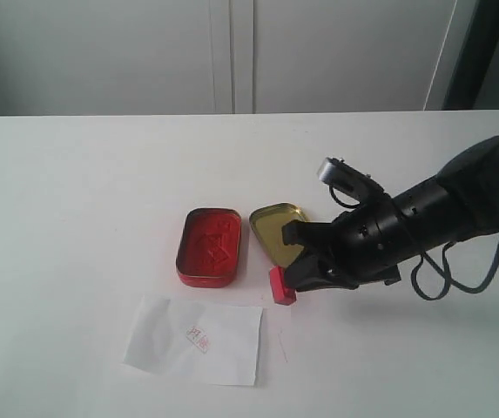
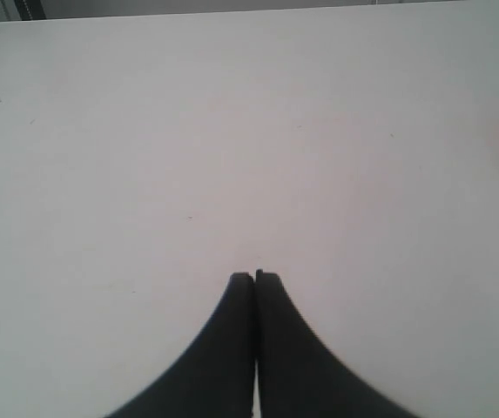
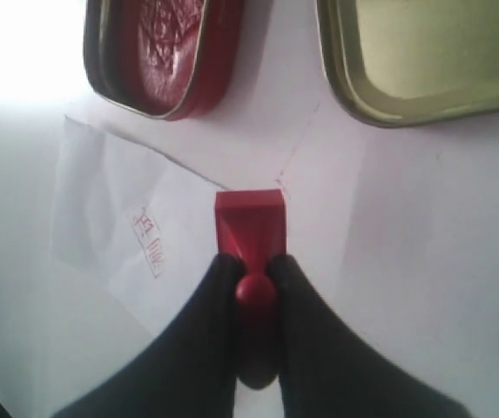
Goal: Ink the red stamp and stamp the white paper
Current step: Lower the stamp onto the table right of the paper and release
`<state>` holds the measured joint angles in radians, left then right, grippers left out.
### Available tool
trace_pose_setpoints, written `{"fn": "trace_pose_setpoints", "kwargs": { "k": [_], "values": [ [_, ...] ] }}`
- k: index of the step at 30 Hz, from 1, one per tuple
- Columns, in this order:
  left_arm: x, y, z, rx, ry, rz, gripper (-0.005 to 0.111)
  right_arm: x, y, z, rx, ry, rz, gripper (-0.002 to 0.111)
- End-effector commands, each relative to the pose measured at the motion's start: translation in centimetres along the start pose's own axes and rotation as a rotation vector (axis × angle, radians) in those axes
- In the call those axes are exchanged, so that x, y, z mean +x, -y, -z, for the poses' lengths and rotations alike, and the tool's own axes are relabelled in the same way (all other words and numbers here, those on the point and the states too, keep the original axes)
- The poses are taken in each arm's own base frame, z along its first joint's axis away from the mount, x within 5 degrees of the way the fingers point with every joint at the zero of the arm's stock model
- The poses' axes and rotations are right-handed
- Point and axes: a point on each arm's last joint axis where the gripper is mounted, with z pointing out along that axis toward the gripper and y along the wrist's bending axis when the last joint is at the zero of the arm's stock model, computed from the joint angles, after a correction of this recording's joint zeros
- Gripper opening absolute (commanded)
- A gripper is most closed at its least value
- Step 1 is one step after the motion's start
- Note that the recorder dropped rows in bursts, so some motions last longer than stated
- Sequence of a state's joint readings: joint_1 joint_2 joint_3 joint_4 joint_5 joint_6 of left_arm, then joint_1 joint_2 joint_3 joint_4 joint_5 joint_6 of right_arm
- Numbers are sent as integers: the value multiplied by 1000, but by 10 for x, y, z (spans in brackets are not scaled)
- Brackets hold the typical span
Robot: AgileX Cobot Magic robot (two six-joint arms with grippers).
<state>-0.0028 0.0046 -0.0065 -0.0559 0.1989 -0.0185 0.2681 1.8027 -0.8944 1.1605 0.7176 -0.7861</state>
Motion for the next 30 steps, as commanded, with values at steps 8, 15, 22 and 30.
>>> {"fn": "trace_pose_setpoints", "kwargs": {
  "k": [8,15,22,30],
  "values": [
    [2,0,0,0,2,5,0,6,16,-11,-84,20,-76,0],
    [2,0,0,0,2,5,0,8,24,-19,-78,22,-110,0],
    [2,0,0,0,2,5,0,9,32,-27,-67,16,-138,0],
    [2,0,0,0,2,5,0,7,37,-27,-17,38,-133,30]
  ]
}}
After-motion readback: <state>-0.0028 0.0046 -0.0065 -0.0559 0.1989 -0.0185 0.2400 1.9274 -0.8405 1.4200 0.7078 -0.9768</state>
